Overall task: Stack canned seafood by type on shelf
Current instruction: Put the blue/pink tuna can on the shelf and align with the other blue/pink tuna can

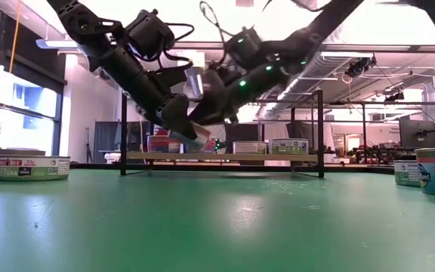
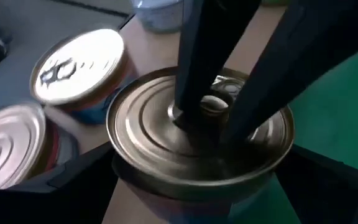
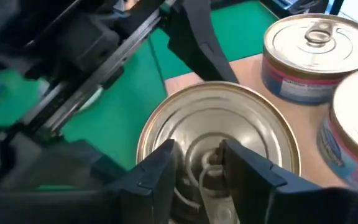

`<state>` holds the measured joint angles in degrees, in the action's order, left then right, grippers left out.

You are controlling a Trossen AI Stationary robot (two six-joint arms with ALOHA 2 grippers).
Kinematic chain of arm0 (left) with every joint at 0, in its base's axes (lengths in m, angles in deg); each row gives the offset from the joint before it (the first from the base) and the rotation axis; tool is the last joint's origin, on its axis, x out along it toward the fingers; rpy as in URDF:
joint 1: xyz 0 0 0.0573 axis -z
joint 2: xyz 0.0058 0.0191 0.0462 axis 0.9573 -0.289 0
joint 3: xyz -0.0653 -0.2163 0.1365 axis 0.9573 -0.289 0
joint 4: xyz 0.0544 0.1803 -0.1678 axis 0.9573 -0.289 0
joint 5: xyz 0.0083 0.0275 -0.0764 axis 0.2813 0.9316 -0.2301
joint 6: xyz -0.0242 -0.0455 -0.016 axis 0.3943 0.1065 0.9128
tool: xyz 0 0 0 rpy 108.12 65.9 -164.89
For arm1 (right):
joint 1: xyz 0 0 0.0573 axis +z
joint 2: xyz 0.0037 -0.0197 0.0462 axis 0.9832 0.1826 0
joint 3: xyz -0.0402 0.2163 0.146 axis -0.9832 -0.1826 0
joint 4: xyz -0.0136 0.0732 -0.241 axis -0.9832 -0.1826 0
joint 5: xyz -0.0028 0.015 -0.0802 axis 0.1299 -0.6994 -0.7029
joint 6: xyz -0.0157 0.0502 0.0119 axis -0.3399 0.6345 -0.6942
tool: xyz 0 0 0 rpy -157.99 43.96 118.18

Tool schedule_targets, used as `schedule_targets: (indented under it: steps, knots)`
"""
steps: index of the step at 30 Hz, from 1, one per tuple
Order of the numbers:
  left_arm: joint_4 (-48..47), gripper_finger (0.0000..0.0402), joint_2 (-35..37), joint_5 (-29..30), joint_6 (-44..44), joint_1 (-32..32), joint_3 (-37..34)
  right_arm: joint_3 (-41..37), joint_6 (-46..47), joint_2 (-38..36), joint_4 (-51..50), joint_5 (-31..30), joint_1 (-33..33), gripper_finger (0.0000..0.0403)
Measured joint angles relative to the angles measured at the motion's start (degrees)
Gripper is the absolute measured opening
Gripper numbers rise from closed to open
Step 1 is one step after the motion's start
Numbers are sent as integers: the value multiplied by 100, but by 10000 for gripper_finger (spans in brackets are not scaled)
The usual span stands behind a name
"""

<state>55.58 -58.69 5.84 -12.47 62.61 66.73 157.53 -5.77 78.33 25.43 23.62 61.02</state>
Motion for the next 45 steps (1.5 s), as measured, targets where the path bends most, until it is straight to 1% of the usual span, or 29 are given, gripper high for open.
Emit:
schedule_targets:
  steps: [3, 6, 9, 12, 15, 17, 22, 23, 27, 30, 33, 36, 38, 41, 45]
  knots:
    - [-43, 386, -11, 53, 72, -8, -4, 431, -111, 297, -392, 6, -46, 119]
    - [-107, 386, -13, 57, 79, -6, -7, 703, -171, 432, -814, -24, -99, 112]
    - [-109, 386, -13, 142, 14, -6, -7, 789, -174, 489, -1014, 13, -177, 107]
    - [-147, 386, 31, 239, -261, -6, -5, 793, -174, 556, -1057, 22, -228, 103]
    - [-402, 386, 218, 263, -314, 0, -3, 797, -174, 657, -1044, -2, -240, 99]
    - [-650, 386, 434, 277, -254, 14, 37, 779, -206, 727, -1026, -136, -250, 97]
    - [-1568, 386, 902, -7, -106, 24, 30, 790, -206, 784, -956, -201, -264, 96]
    - [-1674, 386, 1013, -101, -77, 22, 30, 781, -204, 787, -891, -221, -260, 96]
    - [-1874, 386, 1461, 111, -53, 25, 36, 749, -175, 775, -217, -192, -255, 96]
    - [-1934, 386, 1765, 79, -26, 118, 30, 718, -109, 571, -229, -210, -251, 96]
    - [-1763, 386, 1973, 30, 89, 177, 34, 716, -237, 165, -372, -210, -249, 96]
    - [-1522, 385, 1936, -153, 116, 177, 30, 740, -409, -364, -864, -192, -227, 96]
    - [-1144, 384, 1787, -358, 69, 142, 30, 739, -554, -667, -1382, -259, -165, 96]
    - [-635, 381, 1415, -723, -82, 7, 36, 733, -830, -1164, -2237, -732, 75, 96]
    - [-952, 374, 867, -854, -222, -256, 451, 652, -919, -1775, -3500, -1671, 484, 96]
